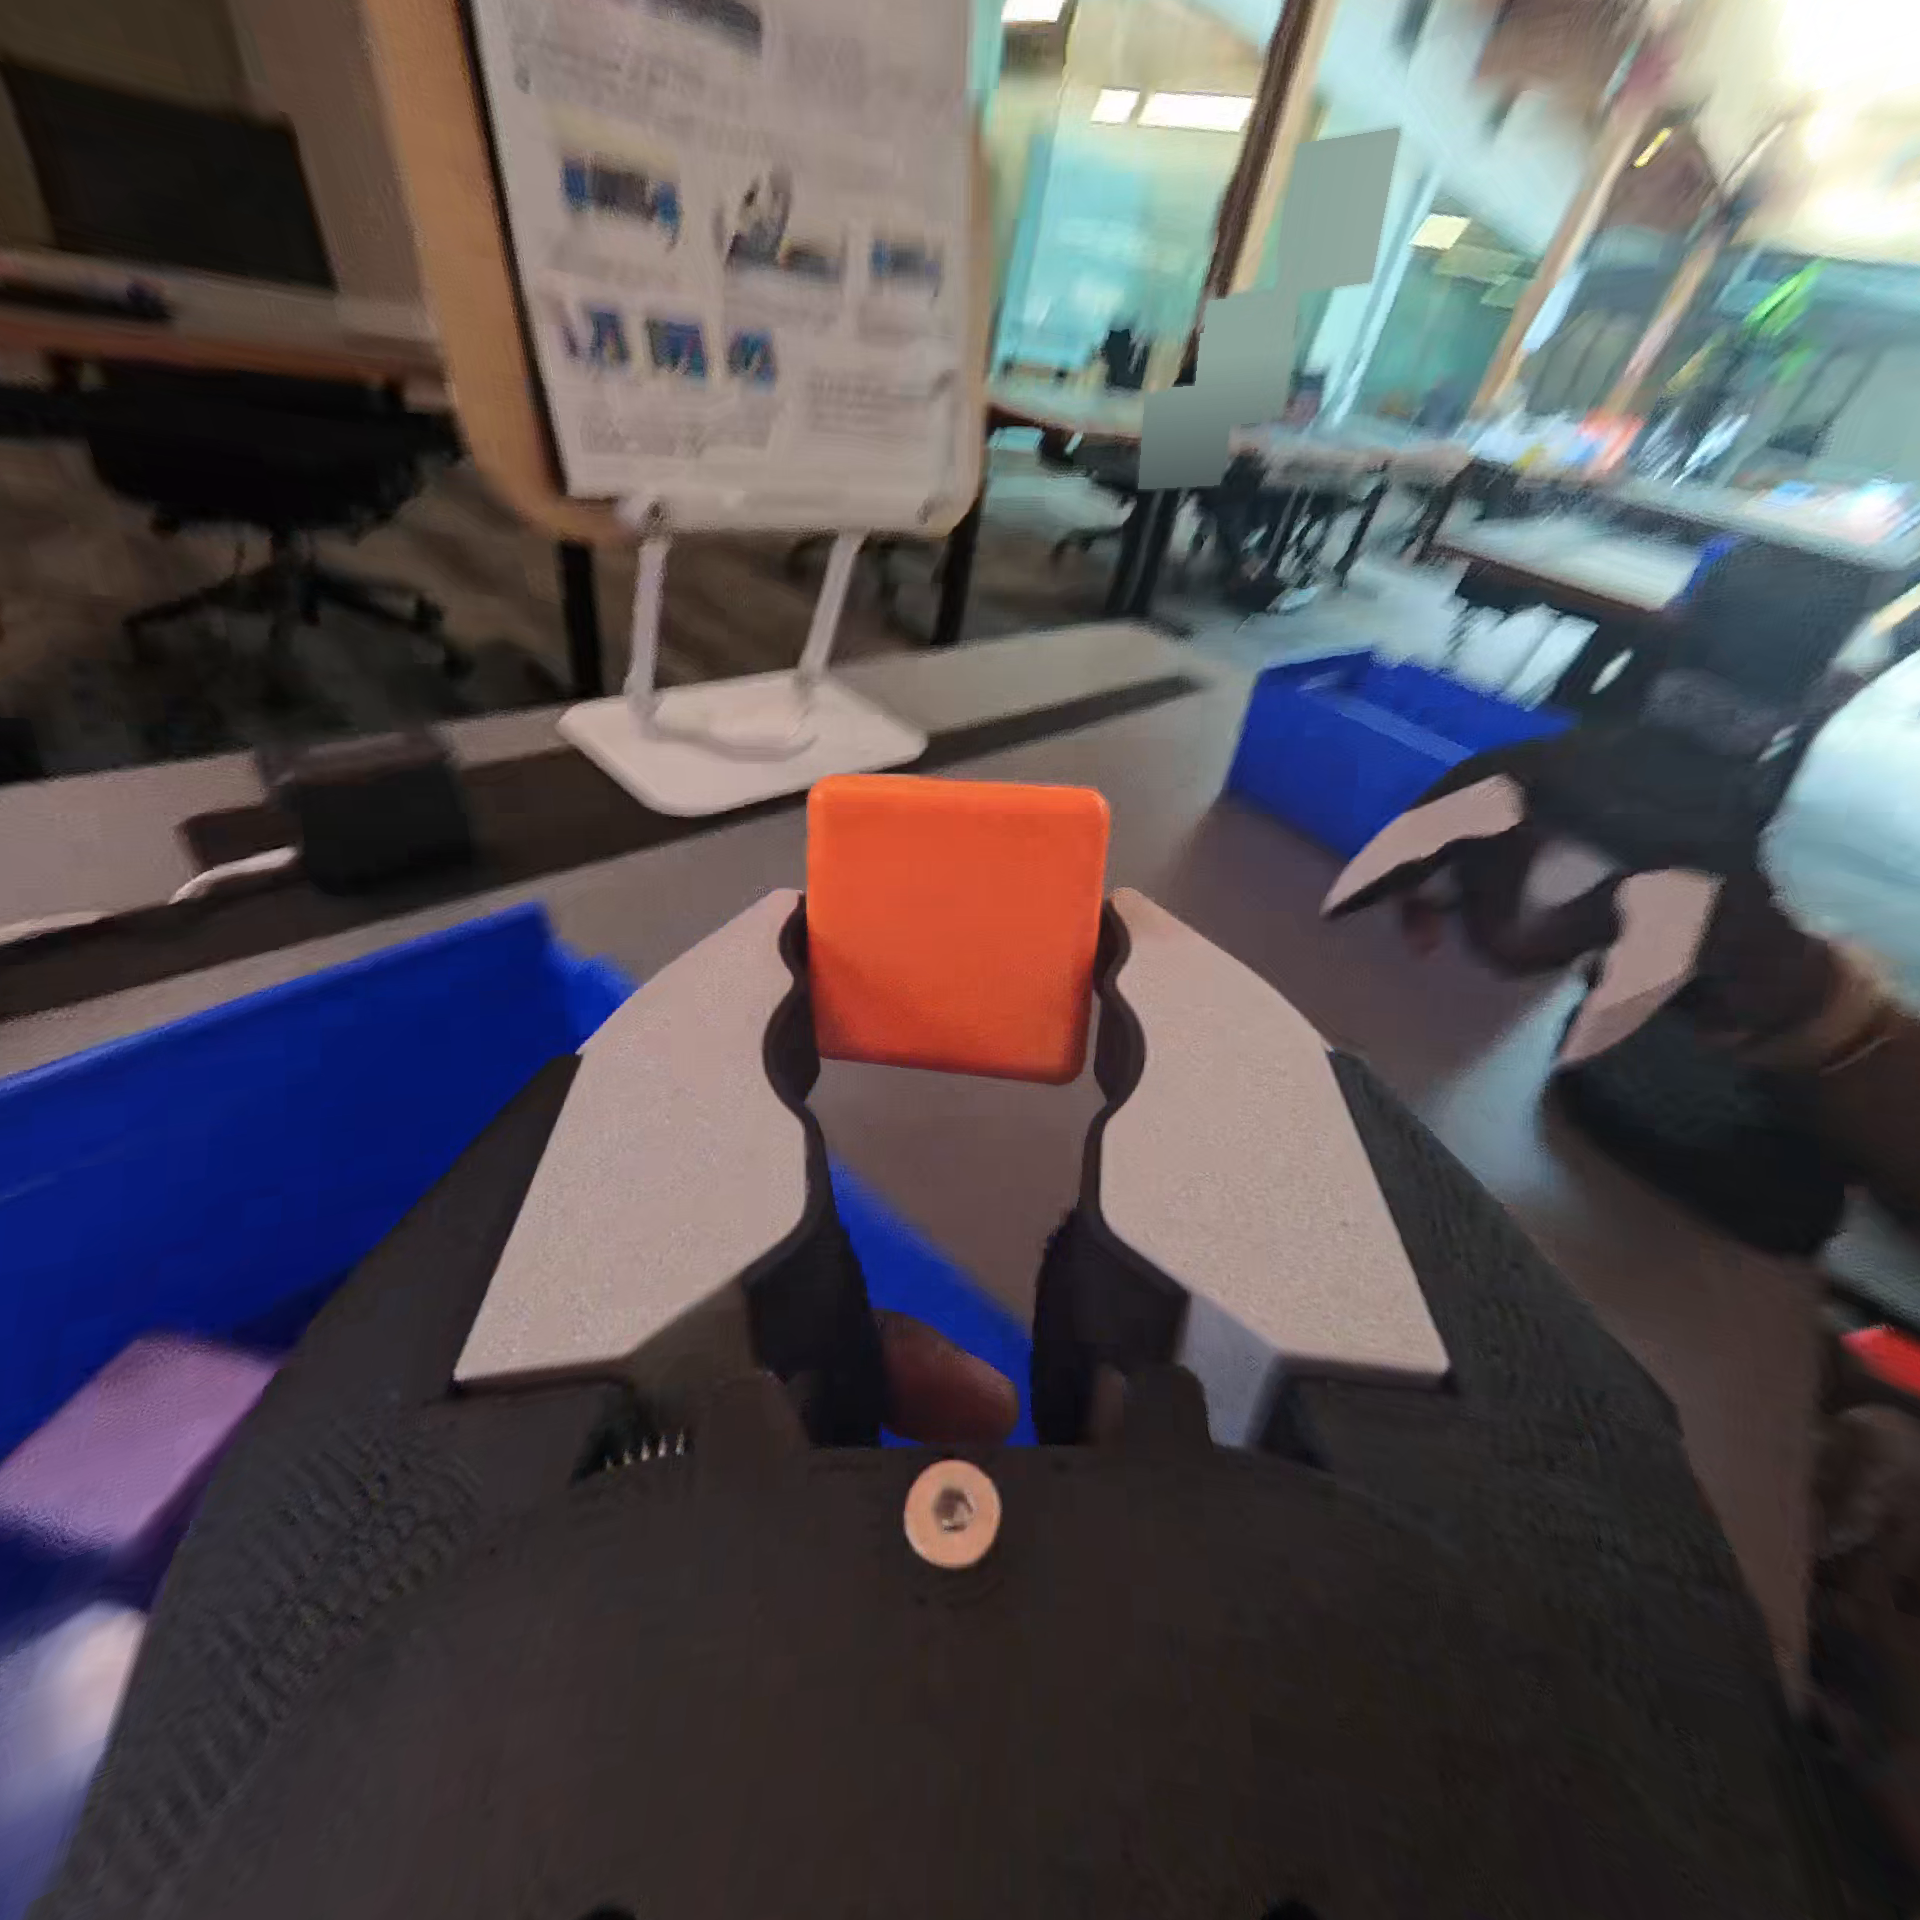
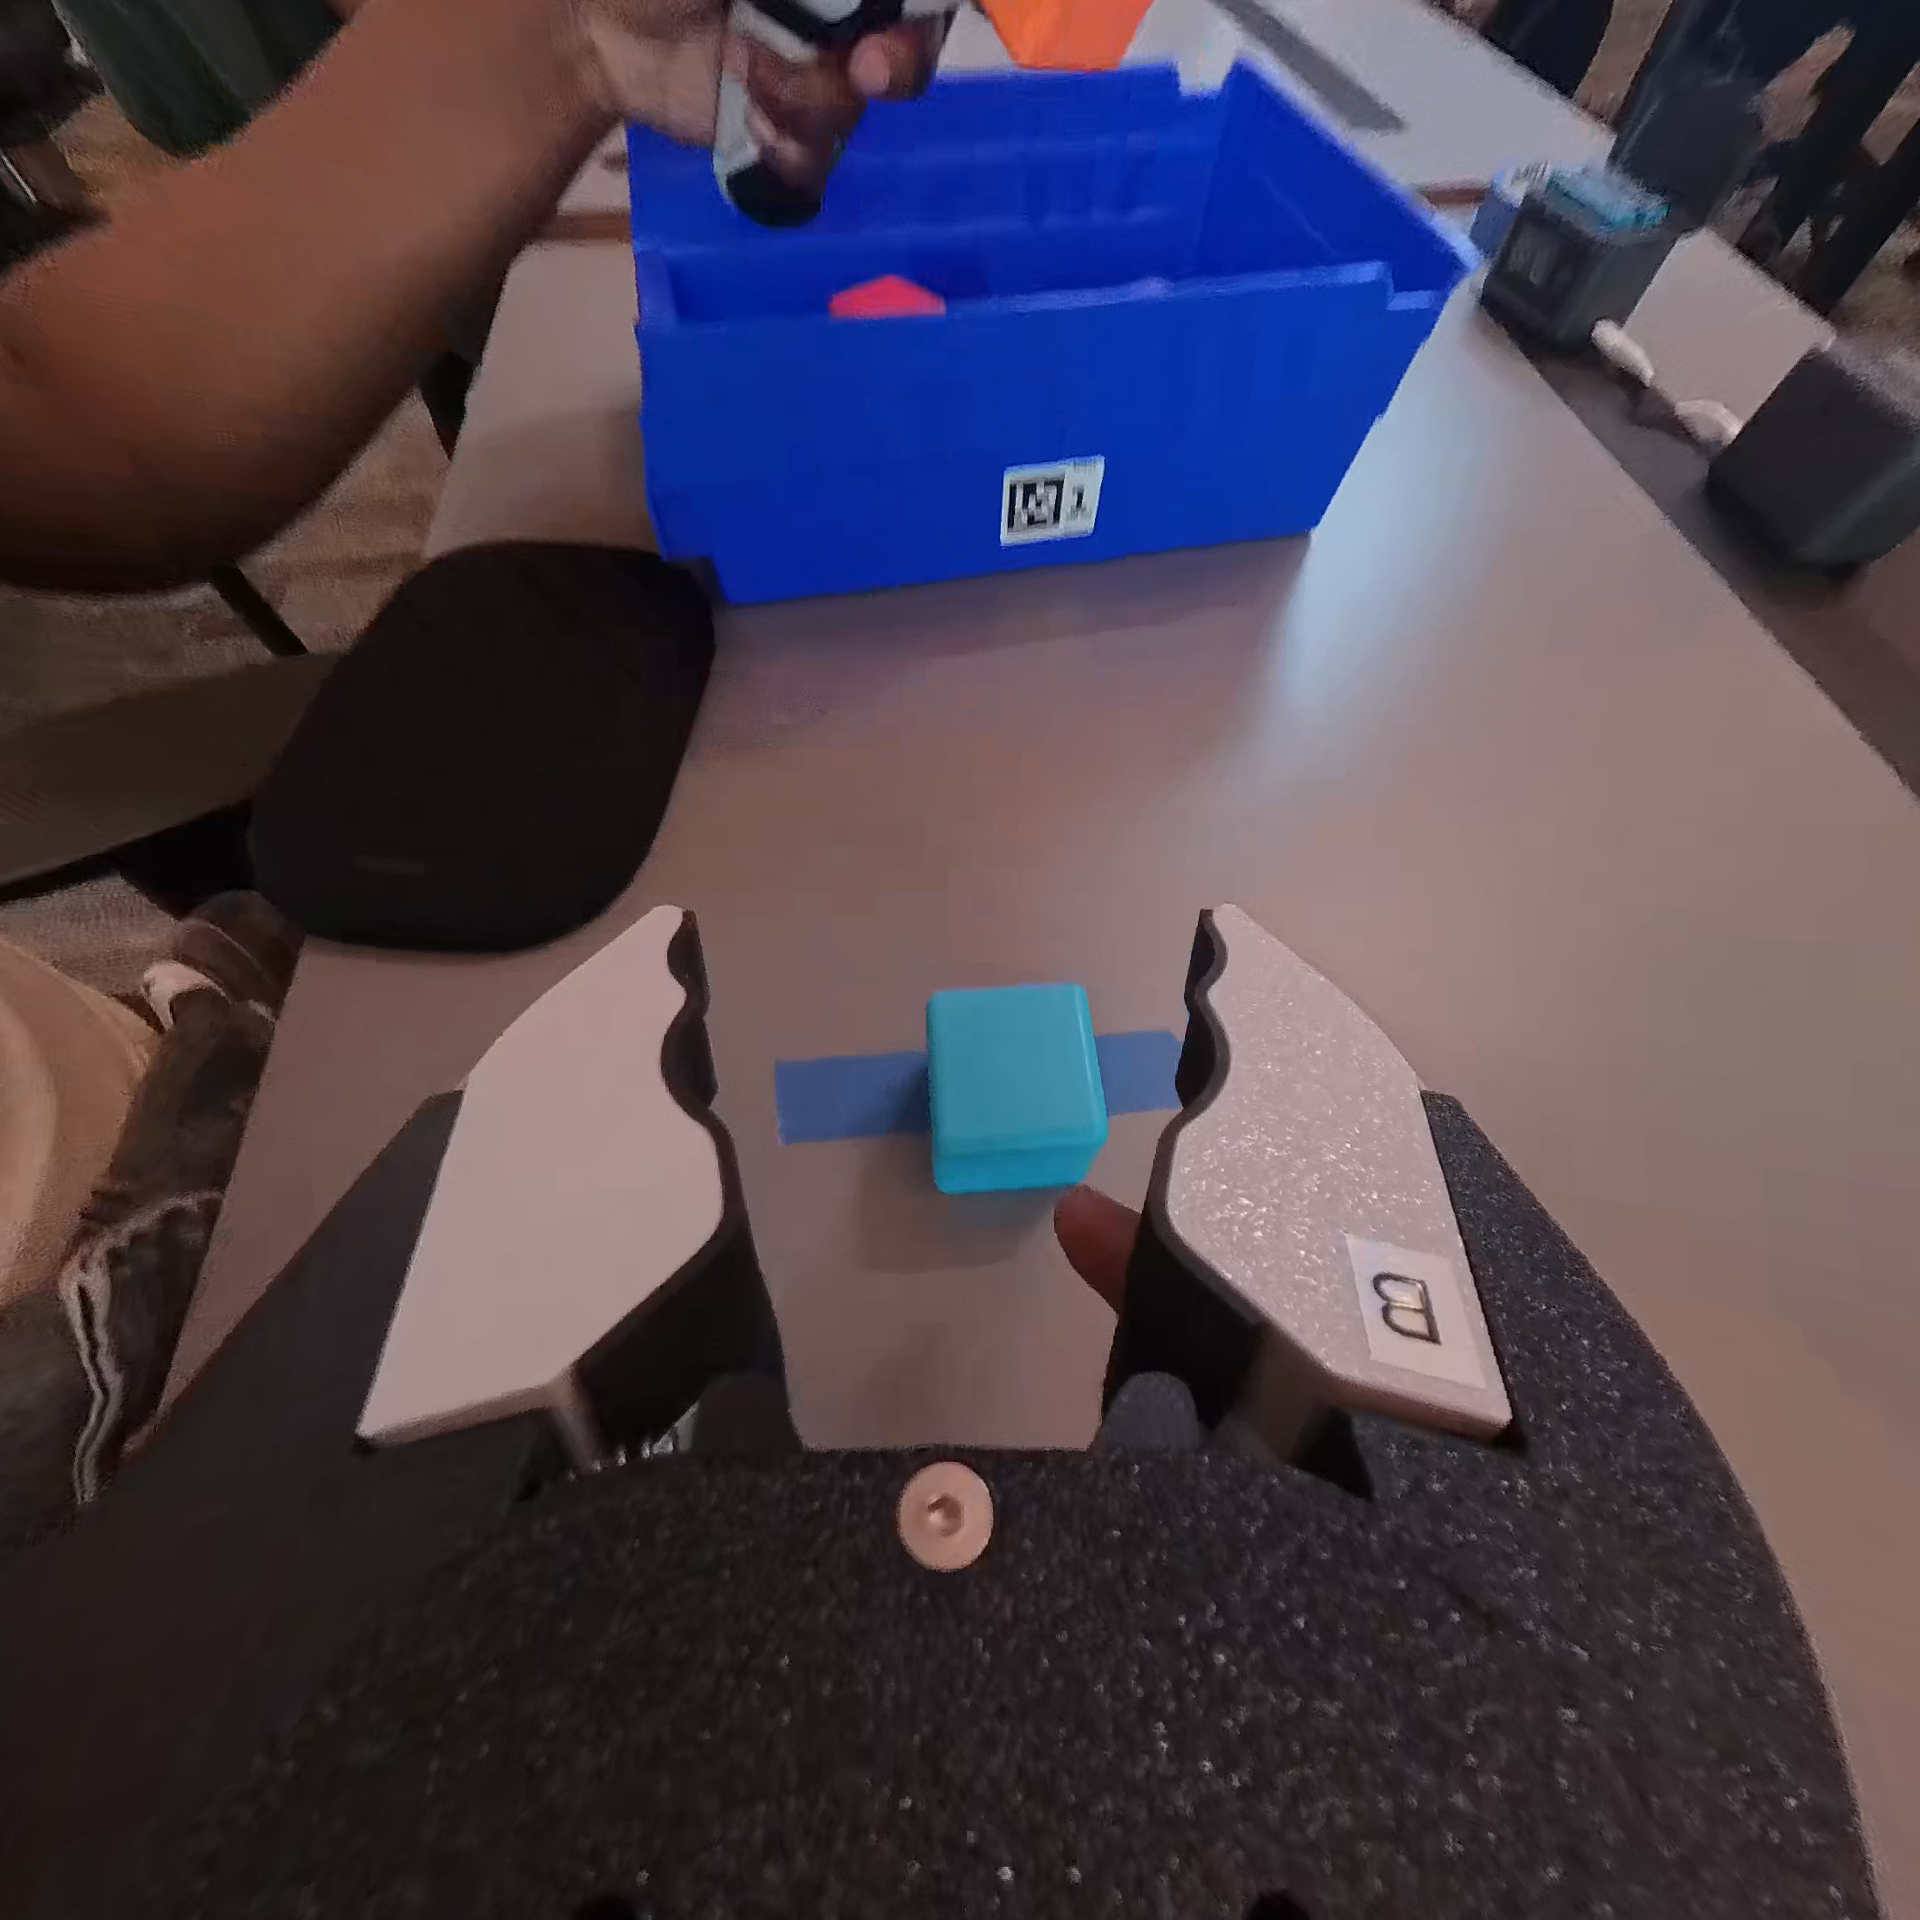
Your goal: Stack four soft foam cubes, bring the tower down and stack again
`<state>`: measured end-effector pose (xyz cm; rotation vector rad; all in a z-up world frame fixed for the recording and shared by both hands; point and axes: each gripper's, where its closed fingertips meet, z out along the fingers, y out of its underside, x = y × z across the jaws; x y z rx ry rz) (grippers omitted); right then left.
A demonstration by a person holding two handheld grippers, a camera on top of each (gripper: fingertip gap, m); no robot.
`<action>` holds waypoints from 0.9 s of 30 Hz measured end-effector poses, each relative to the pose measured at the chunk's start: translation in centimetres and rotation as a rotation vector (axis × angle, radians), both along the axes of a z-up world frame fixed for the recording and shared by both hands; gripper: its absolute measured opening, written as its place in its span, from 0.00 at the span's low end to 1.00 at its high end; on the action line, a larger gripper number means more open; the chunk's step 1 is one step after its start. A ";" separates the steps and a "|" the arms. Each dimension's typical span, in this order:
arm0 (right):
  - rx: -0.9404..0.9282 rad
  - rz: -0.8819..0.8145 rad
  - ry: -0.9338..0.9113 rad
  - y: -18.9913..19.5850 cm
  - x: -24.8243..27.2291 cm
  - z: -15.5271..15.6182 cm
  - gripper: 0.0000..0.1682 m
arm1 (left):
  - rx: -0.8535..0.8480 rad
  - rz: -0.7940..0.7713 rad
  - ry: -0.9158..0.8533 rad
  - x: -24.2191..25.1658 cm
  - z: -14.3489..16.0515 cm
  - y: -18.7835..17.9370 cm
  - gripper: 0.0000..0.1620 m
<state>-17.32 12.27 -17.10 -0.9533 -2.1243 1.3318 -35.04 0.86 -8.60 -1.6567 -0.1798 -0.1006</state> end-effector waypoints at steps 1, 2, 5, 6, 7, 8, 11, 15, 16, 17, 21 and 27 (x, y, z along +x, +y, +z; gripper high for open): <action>-0.017 -0.001 0.037 -0.4 -0.2 0.9 0.52 | 0.084 -0.045 -0.037 1.5 1.5 0.3 0.32; -0.028 0.001 0.081 -1.0 -0.4 2.0 0.52 | 0.154 -0.085 -0.079 2.9 2.8 0.6 0.31; 0.000 0.035 0.234 -2.7 -0.6 5.1 0.52 | 0.284 -0.225 -0.259 6.8 4.8 1.8 0.31; 0.027 0.050 0.295 -3.2 -0.6 6.1 0.52 | 0.309 -0.279 -0.337 8.0 5.1 2.3 0.31; 0.058 0.061 0.362 -3.6 -0.6 7.2 0.50 | 0.324 -0.341 -0.411 9.3 5.2 2.8 0.31; 0.096 0.065 0.429 -3.9 -0.6 8.2 0.44 | 0.329 -0.404 -0.478 10.7 5.3 3.3 0.31; 0.204 0.086 0.598 -4.4 -0.6 11.1 0.38 | 0.296 -0.532 -0.646 14.1 4.5 4.9 0.31; 0.324 0.148 0.692 -5.1 -0.7 12.5 0.43 | 0.300 -0.673 -0.781 17.1 4.1 6.0 0.32; 0.371 0.153 0.692 -5.1 -0.9 12.2 0.44 | 0.306 -0.702 -0.804 17.6 4.1 6.2 0.32; 0.419 0.151 0.700 -4.9 -1.3 11.8 0.45 | 0.304 -0.728 -0.821 18.1 4.0 6.4 0.32; 0.525 0.154 0.738 -4.6 -1.2 11.0 0.29 | 0.257 -0.758 -0.790 19.1 3.1 7.2 0.31; 0.523 0.095 0.458 -0.2 -0.3 8.7 0.28 | 0.085 -0.577 -0.182 18.4 -3.1 9.7 0.47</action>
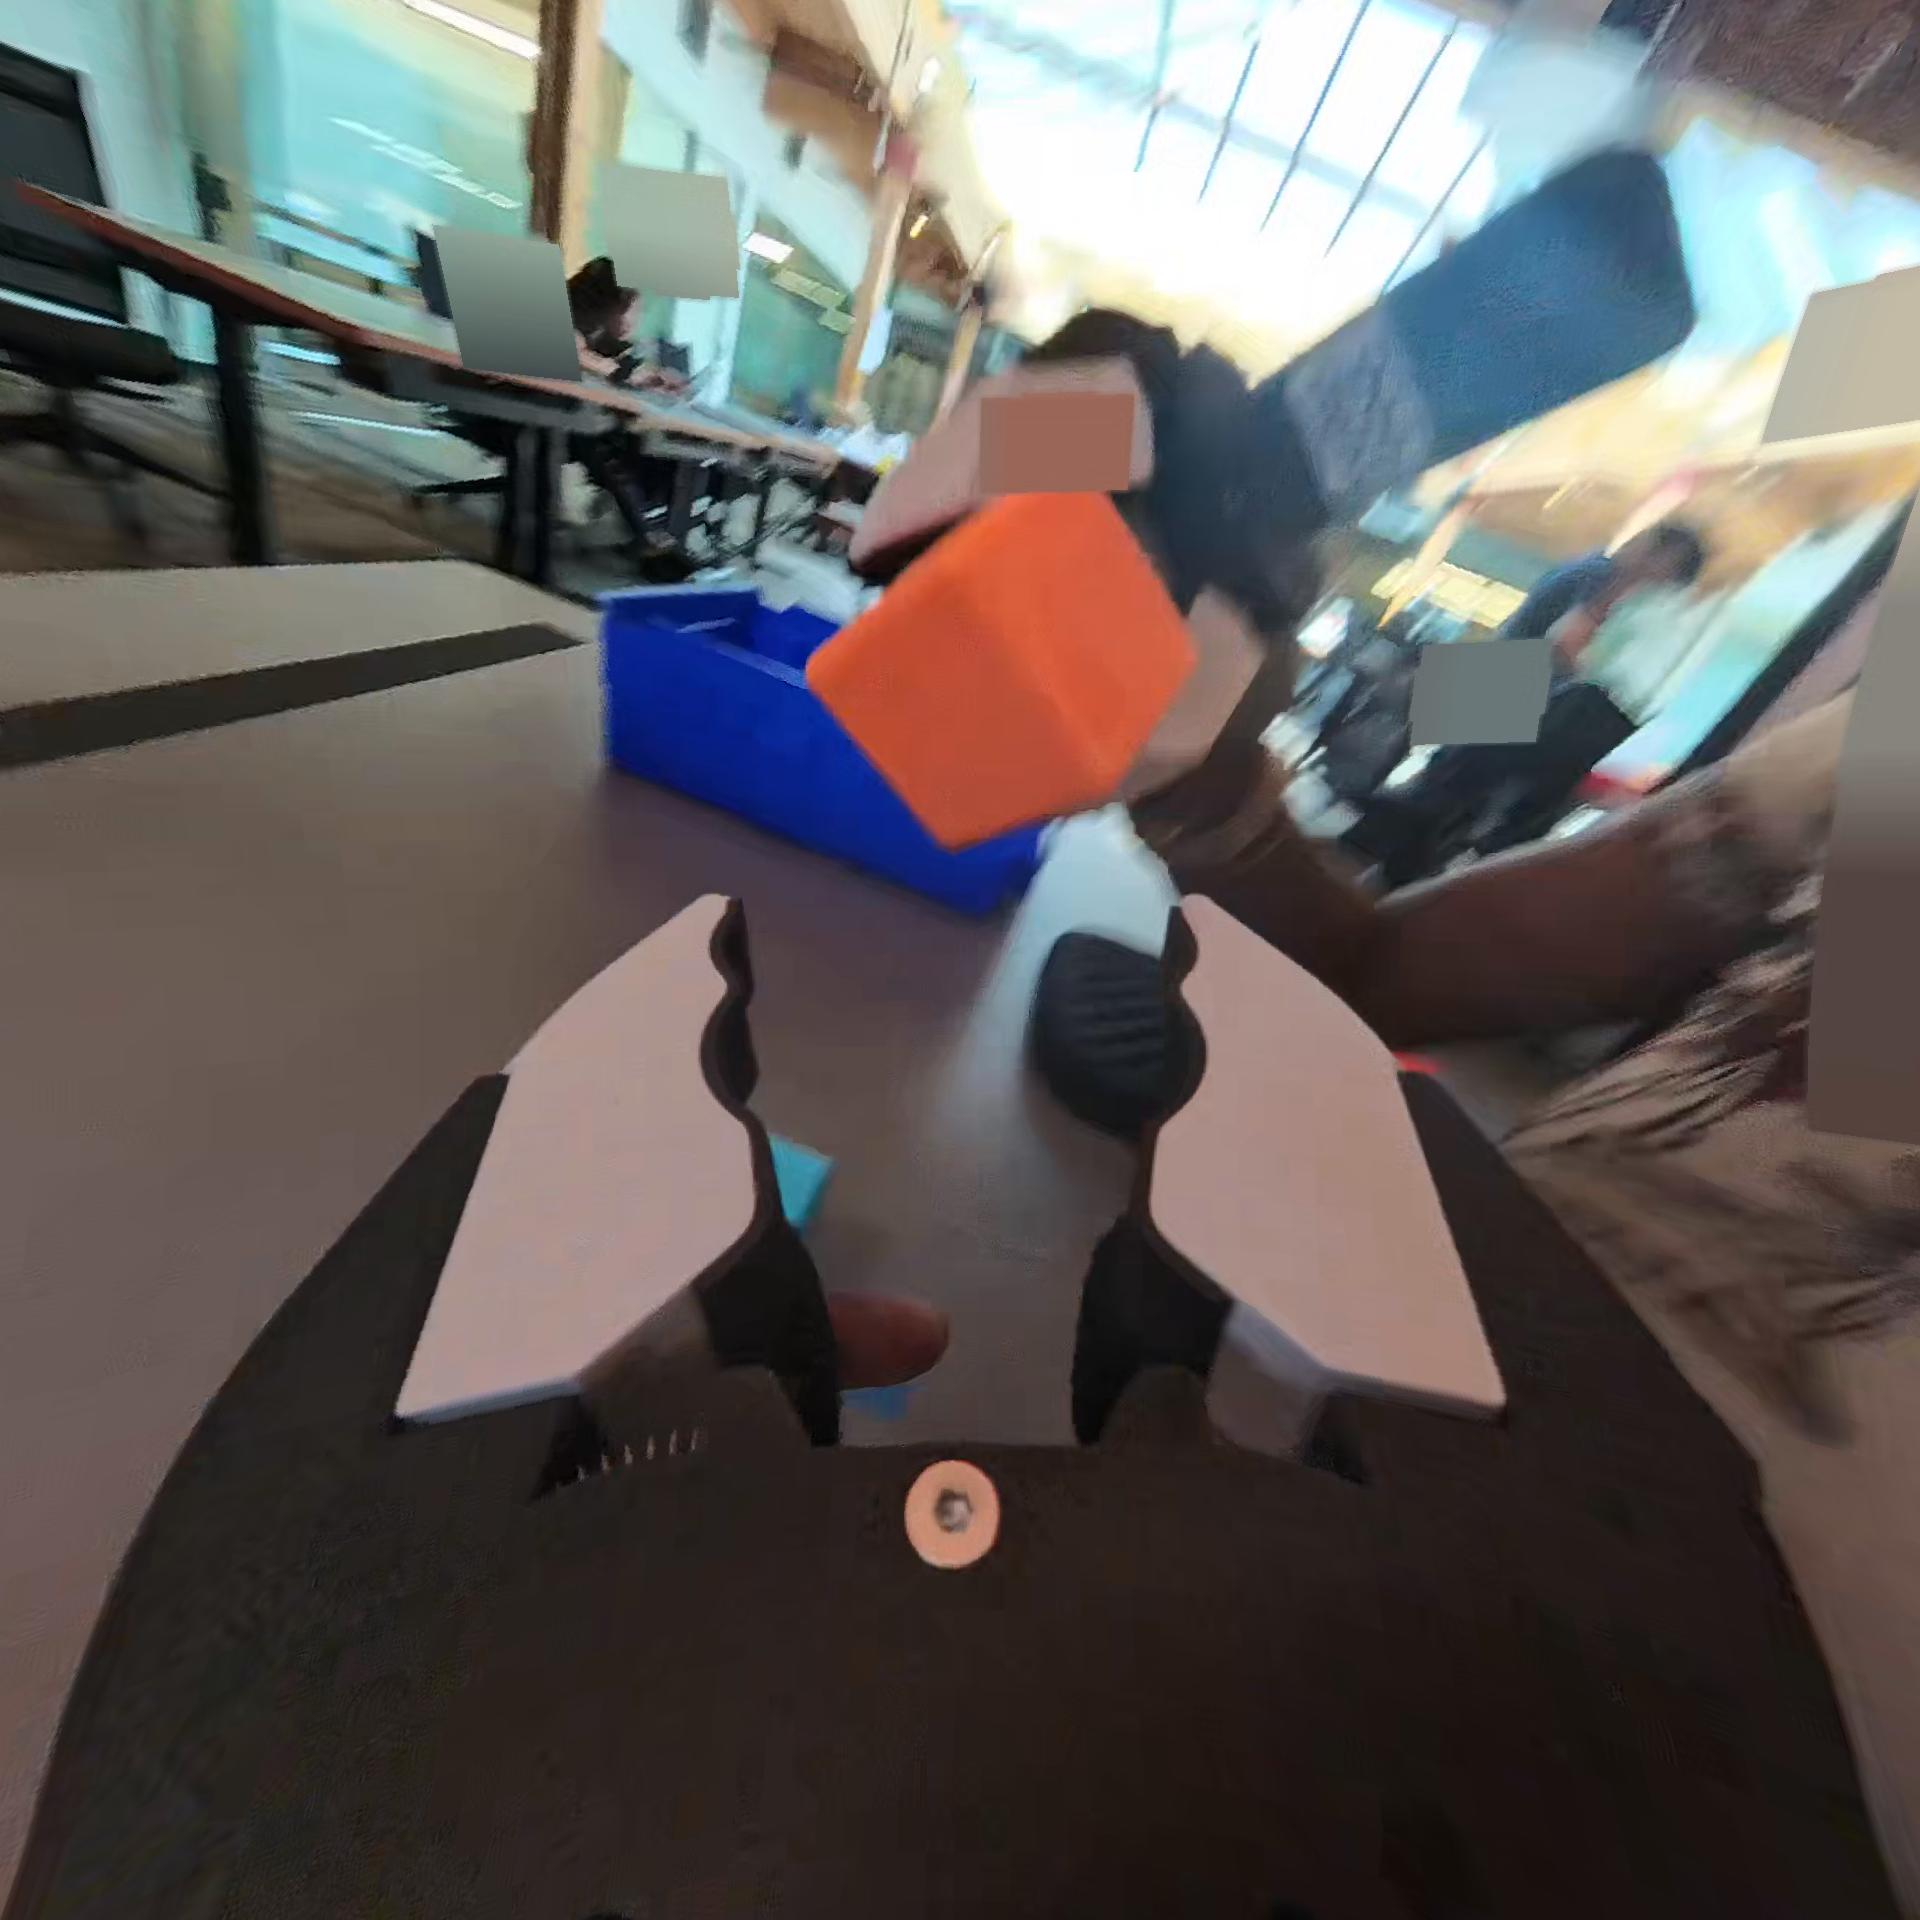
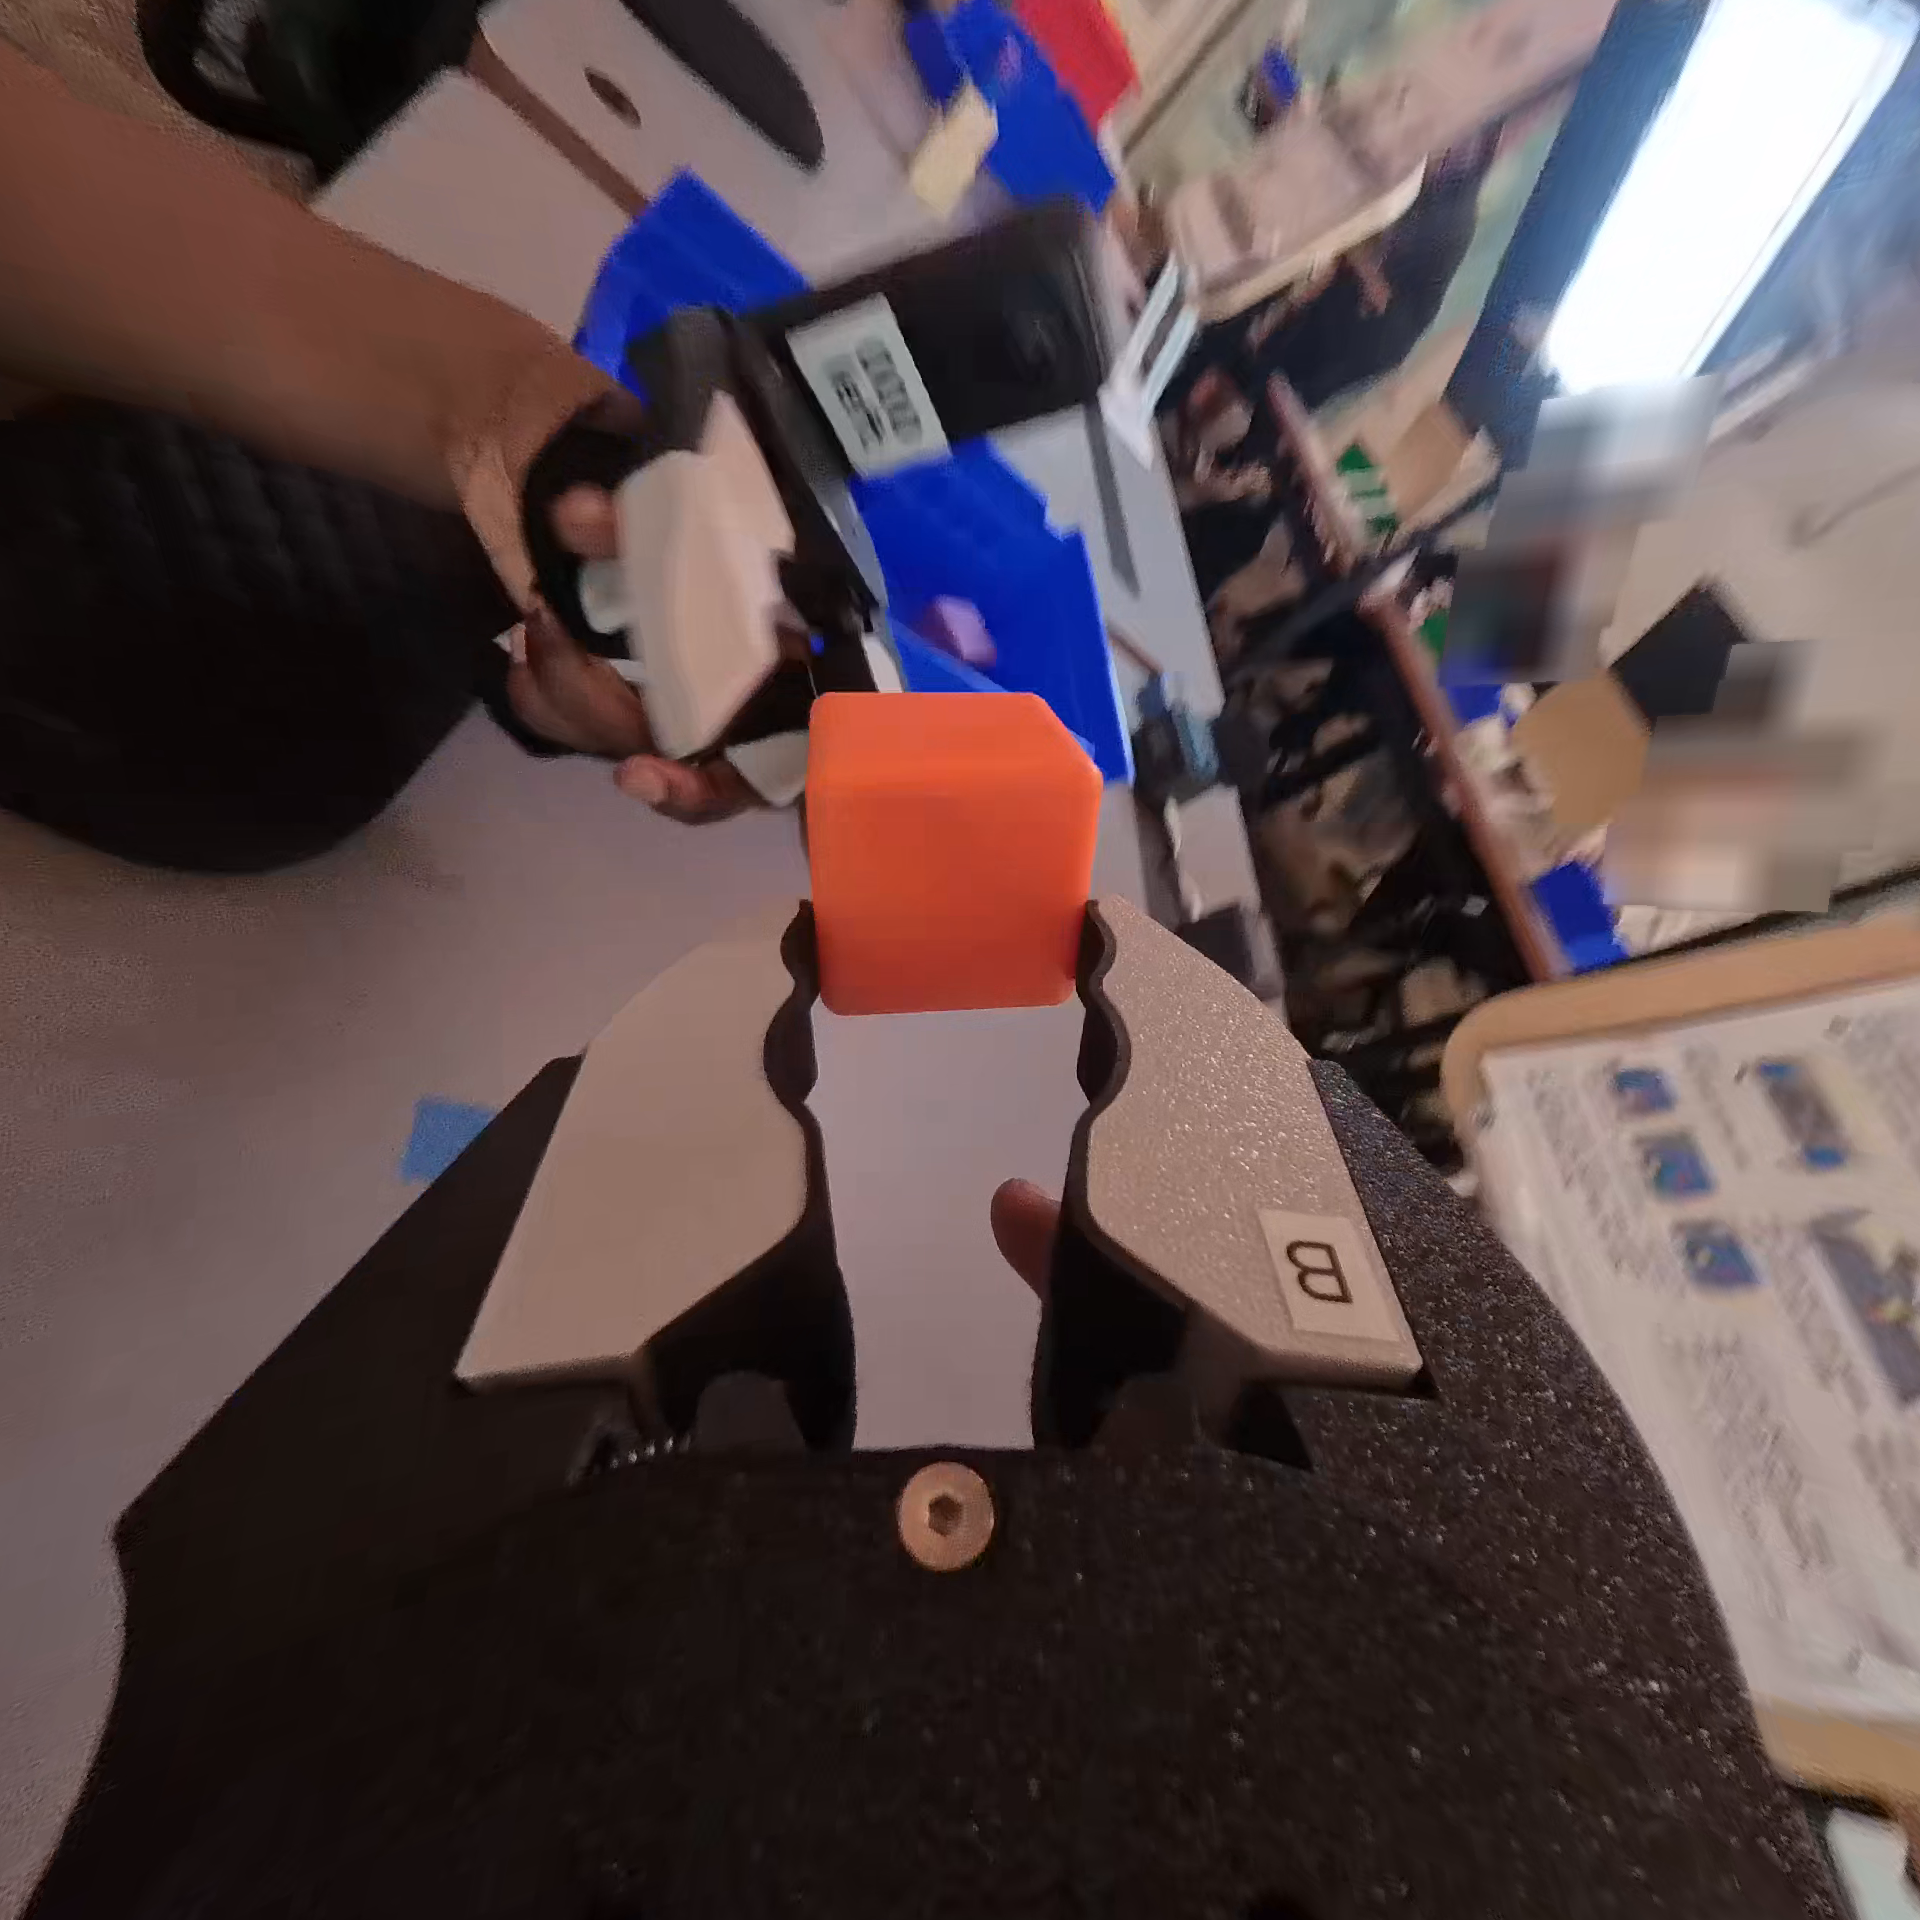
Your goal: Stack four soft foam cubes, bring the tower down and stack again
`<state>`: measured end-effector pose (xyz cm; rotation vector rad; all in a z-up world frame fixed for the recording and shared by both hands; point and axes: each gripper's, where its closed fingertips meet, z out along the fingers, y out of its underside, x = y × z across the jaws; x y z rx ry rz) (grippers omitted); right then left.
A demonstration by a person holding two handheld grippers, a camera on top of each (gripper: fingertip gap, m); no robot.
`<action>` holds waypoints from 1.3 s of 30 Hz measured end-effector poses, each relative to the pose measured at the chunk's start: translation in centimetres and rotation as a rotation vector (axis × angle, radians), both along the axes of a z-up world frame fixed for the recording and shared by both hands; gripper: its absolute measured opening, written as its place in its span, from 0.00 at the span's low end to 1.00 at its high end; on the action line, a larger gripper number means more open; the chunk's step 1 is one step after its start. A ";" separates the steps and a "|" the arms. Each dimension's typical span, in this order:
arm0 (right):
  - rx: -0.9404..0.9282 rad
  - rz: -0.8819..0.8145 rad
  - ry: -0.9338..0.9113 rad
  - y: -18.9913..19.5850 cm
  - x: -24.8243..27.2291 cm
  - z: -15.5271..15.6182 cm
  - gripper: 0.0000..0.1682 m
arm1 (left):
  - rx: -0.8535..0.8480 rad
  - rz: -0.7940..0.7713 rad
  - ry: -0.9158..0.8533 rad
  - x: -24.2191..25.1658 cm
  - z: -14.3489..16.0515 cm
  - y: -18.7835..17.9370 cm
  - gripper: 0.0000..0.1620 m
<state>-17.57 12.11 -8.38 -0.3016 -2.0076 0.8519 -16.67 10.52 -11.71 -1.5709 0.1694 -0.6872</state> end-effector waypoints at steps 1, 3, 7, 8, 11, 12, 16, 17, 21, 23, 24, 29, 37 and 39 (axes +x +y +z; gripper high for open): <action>-0.002 -0.044 -0.063 1.2 0.1 -0.7 0.28 | -0.029 0.052 0.161 -0.6 -2.0 0.6 0.49; 0.003 -0.123 -0.206 3.1 0.5 -2.4 0.28 | -0.136 0.097 0.459 -1.6 -6.4 1.4 0.52; 0.011 -0.202 -0.457 4.2 1.4 -5.3 0.28 | -0.247 0.041 0.760 -1.8 -11.8 2.4 0.55; 0.015 -0.215 -0.501 4.2 1.5 -5.7 0.28 | -0.223 0.024 0.771 -1.5 -12.1 2.8 0.55; 0.058 -0.252 -0.617 4.2 1.7 -7.2 0.28 | -0.198 -0.025 0.715 -1.0 -12.7 4.0 0.51; 0.074 -0.266 -0.643 4.2 1.6 -7.7 0.28 | -0.234 -0.048 0.713 -1.1 -13.2 4.1 0.50; 0.065 -0.272 -0.669 3.6 0.6 -8.9 0.28 | -0.313 -0.111 0.752 -1.1 -14.6 4.5 0.35; 0.049 -0.262 -0.663 3.3 0.4 -9.0 0.28 | -0.348 -0.120 0.765 -1.1 -15.1 4.5 0.32; -0.073 -0.232 -0.612 2.7 -0.4 -9.0 0.28 | -0.361 -0.106 0.787 -1.2 -15.4 4.6 0.32; -0.164 -0.173 -0.579 2.1 -0.5 -9.0 0.28 | -0.357 -0.109 0.789 -1.1 -15.4 4.6 0.31; -0.206 -0.144 -0.568 1.8 -0.5 -9.2 0.28 | -0.357 -0.119 0.786 -1.0 -15.4 4.5 0.31; -0.329 -0.114 -0.522 2.3 -0.8 -10.1 0.28 | -0.376 -0.121 0.765 -1.0 -15.5 4.5 0.32; -0.389 -0.056 -0.480 2.0 -0.7 -12.1 0.28 | -0.395 -0.116 0.740 -0.9 -15.5 4.4 0.31; -0.396 -0.052 -0.484 2.1 -0.7 -12.1 0.28 | -0.395 -0.116 0.741 -0.8 -15.5 4.4 0.32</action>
